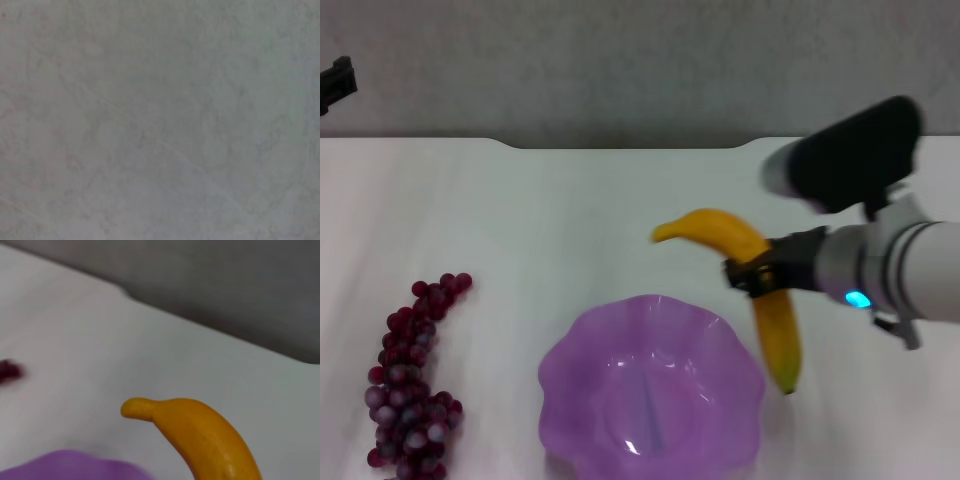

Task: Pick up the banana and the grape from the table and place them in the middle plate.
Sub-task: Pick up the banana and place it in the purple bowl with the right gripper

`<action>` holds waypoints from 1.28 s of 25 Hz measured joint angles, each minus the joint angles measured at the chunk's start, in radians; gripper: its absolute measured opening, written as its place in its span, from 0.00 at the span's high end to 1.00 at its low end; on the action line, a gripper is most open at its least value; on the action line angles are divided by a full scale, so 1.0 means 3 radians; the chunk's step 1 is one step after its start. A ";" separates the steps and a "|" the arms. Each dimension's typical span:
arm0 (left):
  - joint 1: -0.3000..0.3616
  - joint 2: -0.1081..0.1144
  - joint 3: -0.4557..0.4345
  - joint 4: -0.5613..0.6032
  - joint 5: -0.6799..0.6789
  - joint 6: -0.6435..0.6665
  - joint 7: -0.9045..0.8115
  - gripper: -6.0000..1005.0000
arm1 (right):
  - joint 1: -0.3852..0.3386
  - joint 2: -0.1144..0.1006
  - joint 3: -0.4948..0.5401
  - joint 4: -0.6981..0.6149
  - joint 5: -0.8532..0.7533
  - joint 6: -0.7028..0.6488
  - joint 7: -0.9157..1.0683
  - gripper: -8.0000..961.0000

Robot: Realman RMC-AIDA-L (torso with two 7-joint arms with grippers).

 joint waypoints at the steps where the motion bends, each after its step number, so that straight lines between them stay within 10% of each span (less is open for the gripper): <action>1: -0.0001 0.0000 0.0000 0.0000 0.0000 0.0000 0.0000 0.13 | 0.0055 0.0002 -0.0075 0.0016 0.0037 -0.0008 0.0000 0.46; 32: -0.0017 0.0000 0.0033 0.0006 0.0000 0.0018 0.0005 0.13 | 0.0578 0.0004 -0.0718 0.0702 0.0633 -0.0248 -0.0055 0.35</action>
